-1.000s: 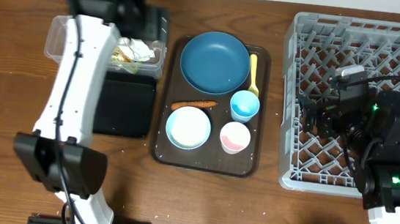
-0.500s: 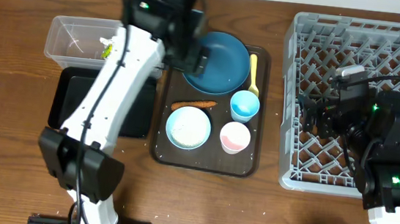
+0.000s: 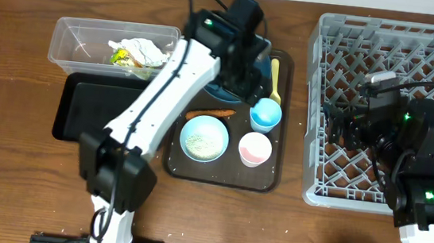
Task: Sort waste into correct bins and load items into the dishwasher rack
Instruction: 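Move the left gripper to the light-blue cup and grasp it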
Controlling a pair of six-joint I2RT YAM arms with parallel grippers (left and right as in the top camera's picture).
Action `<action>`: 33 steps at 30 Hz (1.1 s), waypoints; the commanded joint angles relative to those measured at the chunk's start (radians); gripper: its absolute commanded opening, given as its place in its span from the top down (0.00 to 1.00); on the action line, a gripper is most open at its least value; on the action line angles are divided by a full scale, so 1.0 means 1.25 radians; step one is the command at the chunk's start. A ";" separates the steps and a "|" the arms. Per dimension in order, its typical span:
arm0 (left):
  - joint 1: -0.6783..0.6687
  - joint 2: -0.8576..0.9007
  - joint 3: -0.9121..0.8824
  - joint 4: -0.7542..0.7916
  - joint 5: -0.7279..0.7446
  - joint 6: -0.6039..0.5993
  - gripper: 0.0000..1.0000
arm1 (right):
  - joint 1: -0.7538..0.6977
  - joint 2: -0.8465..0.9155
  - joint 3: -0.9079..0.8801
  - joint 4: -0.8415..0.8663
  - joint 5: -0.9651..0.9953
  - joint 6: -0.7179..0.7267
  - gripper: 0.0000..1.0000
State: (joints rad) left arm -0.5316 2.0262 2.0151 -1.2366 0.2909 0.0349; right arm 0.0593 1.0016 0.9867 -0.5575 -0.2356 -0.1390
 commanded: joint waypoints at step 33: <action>-0.046 0.196 -0.030 0.102 0.023 -0.102 0.62 | -0.005 0.001 0.019 -0.006 -0.007 0.009 0.01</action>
State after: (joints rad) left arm -0.5766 2.2528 1.9999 -1.1137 0.3187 -0.0822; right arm 0.0593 1.0016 0.9867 -0.5610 -0.2359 -0.1387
